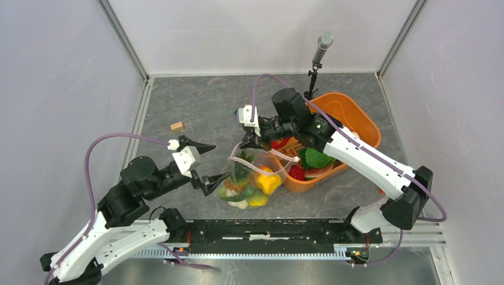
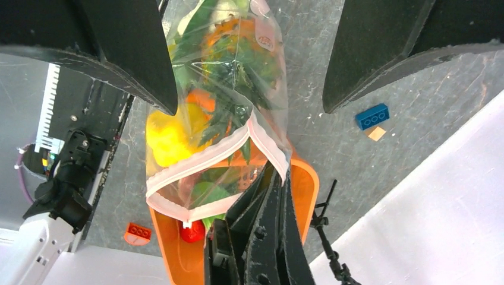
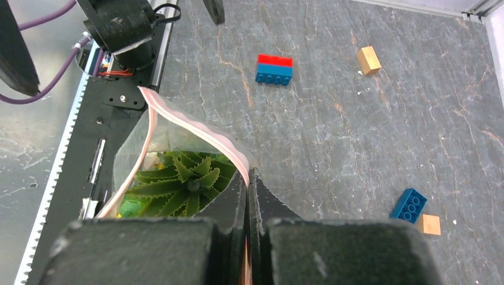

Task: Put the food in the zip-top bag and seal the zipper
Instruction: Zip the zipper food storage bag at the center of the board.

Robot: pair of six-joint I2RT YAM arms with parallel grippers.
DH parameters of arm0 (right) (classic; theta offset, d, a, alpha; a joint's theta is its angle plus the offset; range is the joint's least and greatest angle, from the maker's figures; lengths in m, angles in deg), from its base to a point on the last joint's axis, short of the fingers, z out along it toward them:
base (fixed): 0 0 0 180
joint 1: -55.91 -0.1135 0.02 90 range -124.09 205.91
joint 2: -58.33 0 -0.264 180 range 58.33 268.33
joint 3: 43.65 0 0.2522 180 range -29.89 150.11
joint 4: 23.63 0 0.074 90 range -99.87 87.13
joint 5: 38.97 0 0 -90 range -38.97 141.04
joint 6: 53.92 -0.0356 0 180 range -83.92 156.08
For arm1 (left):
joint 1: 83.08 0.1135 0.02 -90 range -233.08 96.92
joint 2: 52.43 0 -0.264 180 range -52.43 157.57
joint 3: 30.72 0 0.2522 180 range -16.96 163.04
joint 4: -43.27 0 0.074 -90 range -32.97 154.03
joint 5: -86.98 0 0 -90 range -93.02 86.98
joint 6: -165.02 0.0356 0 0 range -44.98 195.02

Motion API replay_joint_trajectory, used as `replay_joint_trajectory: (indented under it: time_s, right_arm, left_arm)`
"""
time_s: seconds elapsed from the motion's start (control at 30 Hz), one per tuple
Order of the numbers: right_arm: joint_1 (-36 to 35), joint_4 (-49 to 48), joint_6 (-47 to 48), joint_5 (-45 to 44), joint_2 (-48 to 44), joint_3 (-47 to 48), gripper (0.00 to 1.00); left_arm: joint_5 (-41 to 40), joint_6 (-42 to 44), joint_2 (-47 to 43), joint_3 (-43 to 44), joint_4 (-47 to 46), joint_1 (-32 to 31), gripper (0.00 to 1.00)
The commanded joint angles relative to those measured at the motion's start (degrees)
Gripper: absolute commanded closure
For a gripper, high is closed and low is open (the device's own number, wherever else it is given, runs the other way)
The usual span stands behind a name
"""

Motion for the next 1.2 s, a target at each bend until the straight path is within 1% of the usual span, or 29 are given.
replay_joint_trajectory:
  time_s: [0.0,0.07,0.13,0.27,0.33,0.47,0.53,0.6,0.63,0.7,0.77,0.83,0.9,0.93,0.97,1.07,1.1,1.13,1.17]
  right_arm:
    - [0.1,-3.0,-1.6,2.2,-1.6,-0.4,1.00]
    - [0.1,-2.9,-1.7,2.7,-1.5,-0.3,1.00]
    - [0.1,-2.9,-1.9,2.7,-1.6,-0.4,1.00]
    - [0.1,-2.8,-2.3,2.8,-1.9,-1.1,1.00]
    - [0.1,-2.7,-2.4,2.8,-2.2,-1.5,1.00]
    - [0.1,-2.7,-2.4,2.5,-3.1,-2.3,1.00]
    - [0.1,-2.8,-2.4,2.2,-3.5,-2.6,1.00]
    - [0.1,-2.7,-2.3,2.0,-3.7,-2.9,1.00]
    - [0.1,-2.6,-2.3,2.0,-3.9,-3.1,1.00]
    - [0.1,-2.8,-2.6,2.2,-4.2,-3.5,1.00]
    - [0.1,-3.6,-3.0,1.9,-4.6,-4.2,1.00]
    - [0.1,-4.4,-3.5,1.4,-5.0,-4.9,1.00]
    - [0.1,-4.7,-4.0,0.7,-5.1,-5.2,1.00]
    - [0.1,-4.9,-4.3,-0.2,-5.2,-5.2,0.98]
    - [0.1,-5.3,-5.6,-2.3,-5.6,-5.2,0.90]
    - [0.7,-11.1,-10.4,-10.2,-10.1,-8.9,0.49]
    - [1.1,-14.8,-12.1,-13.5,-12.4,-11.5,0.38]
    - [1.5,-18.0,-14.2,-17.8,-15.4,-13.7,0.30]
    - [2.2,-19.8,-15.7,-20.3,-18.2,-16.0,0.24]
  left_arm:
    - [4.2,3.9,1.1,1.9,1.7,0.0,0.01]
    - [7.7,4.2,3.0,2.3,2.4,0.0,0.00]
    - [8.6,4.2,5.6,2.7,2.4,0.0,0.00]
    - [8.2,5.1,9.3,2.7,0.6,0.0,0.05]
    - [7.9,5.3,9.7,2.0,-1.4,0.0,0.11]
    - [6.8,5.6,9.7,0.9,-3.6,0.0,0.30]
    - [6.4,5.4,9.3,0.8,-3.8,0.0,0.45]
    - [5.9,5.2,8.6,0.5,-4.1,0.0,0.63]
    - [5.6,5.2,8.3,0.3,-4.4,0.0,0.70]
    - [5.3,5.4,7.7,-0.3,-4.4,0.0,0.78]
    - [5.7,5.5,7.7,-0.3,-3.7,0.0,0.89]
    - [6.1,5.6,8.0,0.1,-3.0,0.0,0.97]
    - [6.2,5.7,8.1,0.4,-2.5,0.0,0.98]
    - [5.9,5.7,8.0,0.3,-2.5,0.0,0.98]
    - [5.6,5.8,7.7,0.3,-2.4,0.0,0.98]
    - [4.2,6.0,6.3,0.1,-1.5,0.0,0.98]
    - [3.7,6.1,5.7,0.1,-1.2,0.0,0.98]
    - [3.5,6.1,5.1,0.2,-0.5,0.0,0.98]
    - [3.5,6.2,4.4,0.2,0.1,0.0,0.98]
